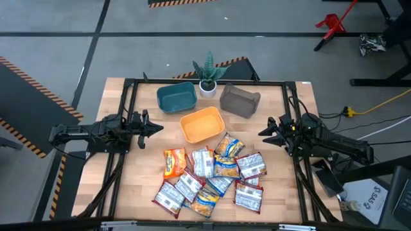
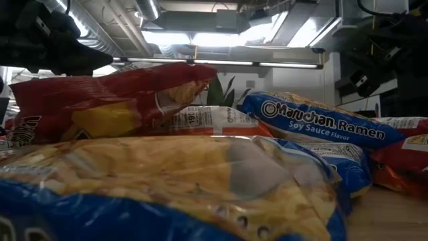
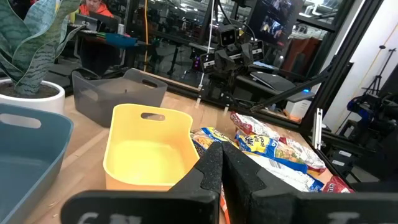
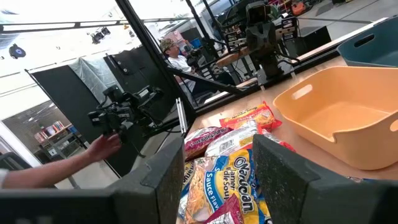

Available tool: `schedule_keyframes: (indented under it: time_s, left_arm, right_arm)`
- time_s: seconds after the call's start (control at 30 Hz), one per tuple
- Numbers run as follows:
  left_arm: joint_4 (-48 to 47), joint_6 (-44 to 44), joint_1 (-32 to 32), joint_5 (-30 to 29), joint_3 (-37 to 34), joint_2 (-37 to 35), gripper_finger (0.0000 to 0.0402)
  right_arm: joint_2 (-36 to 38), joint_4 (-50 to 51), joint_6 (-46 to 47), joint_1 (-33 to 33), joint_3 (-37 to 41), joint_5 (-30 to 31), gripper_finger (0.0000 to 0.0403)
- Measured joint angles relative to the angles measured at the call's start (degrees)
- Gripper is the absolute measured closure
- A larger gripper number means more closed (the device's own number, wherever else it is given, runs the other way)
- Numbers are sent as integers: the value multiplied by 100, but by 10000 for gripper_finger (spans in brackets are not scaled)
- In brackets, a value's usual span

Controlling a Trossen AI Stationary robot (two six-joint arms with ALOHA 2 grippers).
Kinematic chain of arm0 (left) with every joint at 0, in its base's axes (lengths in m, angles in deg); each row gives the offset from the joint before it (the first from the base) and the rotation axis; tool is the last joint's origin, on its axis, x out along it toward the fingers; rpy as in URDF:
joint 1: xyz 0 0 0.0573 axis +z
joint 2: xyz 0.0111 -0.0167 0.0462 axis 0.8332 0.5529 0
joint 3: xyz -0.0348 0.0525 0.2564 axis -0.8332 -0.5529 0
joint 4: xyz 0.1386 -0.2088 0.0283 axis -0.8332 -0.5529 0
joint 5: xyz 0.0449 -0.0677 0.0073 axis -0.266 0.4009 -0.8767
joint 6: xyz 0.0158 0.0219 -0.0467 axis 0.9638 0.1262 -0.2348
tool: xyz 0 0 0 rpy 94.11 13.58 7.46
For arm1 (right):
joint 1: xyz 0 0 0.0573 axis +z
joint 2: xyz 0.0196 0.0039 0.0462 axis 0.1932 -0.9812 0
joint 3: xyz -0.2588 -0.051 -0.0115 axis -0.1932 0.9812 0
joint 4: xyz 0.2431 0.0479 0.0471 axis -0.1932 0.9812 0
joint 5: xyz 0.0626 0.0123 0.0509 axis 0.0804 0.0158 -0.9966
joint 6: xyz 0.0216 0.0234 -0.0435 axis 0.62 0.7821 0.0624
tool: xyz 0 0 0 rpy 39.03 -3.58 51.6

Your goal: Sort Maruchan noodles

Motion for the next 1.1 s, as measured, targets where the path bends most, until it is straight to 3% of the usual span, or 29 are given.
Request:
schedule_keyframes:
  time_s: [0.27, 0.53, 0.7, 0.9, 1.0, 1.1]
  left_arm:
    - [1, 1, 2, -32, 0, -1, 401]
    - [427, -215, 2, -47, -1, -2, 401]
    - [1083, 380, 6, -826, 1, -2, 401]
    - [1995, 404, 4, -1096, 1, 0, 401]
    - [2194, 405, 4, -1020, 1, 0, 401]
    - [2494, 405, 5, -1086, 1, -2, 401]
  right_arm:
    - [-2, -33, -1, 2, 3, 66, 226]
    - [0, -433, 0, 2, 6, 1056, 226]
    - [-2, -448, 32, 0, 6, 1688, 226]
    - [-2, -1289, 332, 0, 4, 2018, 226]
    - [-4, -1480, 71, 0, -276, 2046, 226]
    - [-231, -825, -342, 2, -944, 2148, 226]
